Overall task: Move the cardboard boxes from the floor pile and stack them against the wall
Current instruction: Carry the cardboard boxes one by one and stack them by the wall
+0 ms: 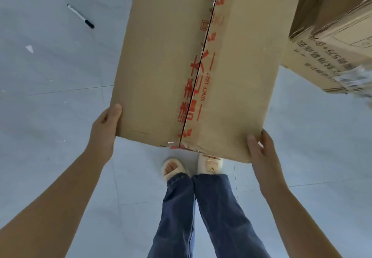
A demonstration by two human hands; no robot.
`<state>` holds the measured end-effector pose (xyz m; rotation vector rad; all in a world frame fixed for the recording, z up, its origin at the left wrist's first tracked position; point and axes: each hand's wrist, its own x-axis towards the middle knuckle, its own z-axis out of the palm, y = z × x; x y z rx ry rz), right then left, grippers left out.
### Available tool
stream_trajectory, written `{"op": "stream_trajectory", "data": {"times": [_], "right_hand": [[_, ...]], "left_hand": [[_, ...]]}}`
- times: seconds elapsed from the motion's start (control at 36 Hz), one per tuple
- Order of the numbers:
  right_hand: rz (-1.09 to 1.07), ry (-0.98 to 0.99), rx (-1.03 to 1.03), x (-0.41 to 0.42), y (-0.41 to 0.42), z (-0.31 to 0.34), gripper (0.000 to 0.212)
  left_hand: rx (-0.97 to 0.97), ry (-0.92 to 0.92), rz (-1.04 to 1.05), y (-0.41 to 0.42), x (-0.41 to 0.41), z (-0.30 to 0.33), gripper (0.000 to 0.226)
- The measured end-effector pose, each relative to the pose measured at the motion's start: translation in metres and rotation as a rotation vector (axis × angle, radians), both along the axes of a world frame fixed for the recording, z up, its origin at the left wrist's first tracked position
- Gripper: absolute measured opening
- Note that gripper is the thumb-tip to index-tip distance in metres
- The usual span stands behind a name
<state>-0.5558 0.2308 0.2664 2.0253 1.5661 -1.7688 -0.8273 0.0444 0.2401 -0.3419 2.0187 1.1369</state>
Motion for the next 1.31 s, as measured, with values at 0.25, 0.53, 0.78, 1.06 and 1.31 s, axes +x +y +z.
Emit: {"op": "stream_trajectory", "data": {"times": [0.25,0.53,0.78,1.06,1.31], "right_hand": [[-0.193,0.243,-0.082,-0.008,-0.001,0.005,0.085],[-0.244,0.238,0.083,-0.030,0.043,0.130,0.024],[-0.138,0.239,0.027,-0.046,0.032,0.228,0.022],[0.182,0.305,0.004,-0.071,0.002,0.318,0.017],[0.573,0.449,-0.056,-0.087,-0.035,0.383,0.020]], "left_hand": [[0.199,-0.218,-0.073,-0.004,-0.005,0.014,0.065],[0.272,-0.089,0.130,0.026,0.003,0.151,0.024],[0.134,-0.065,0.280,-0.006,0.027,0.270,0.025],[0.139,0.021,0.590,-0.082,0.094,0.367,0.032],[0.180,0.153,0.987,-0.141,0.195,0.429,0.027]]}}
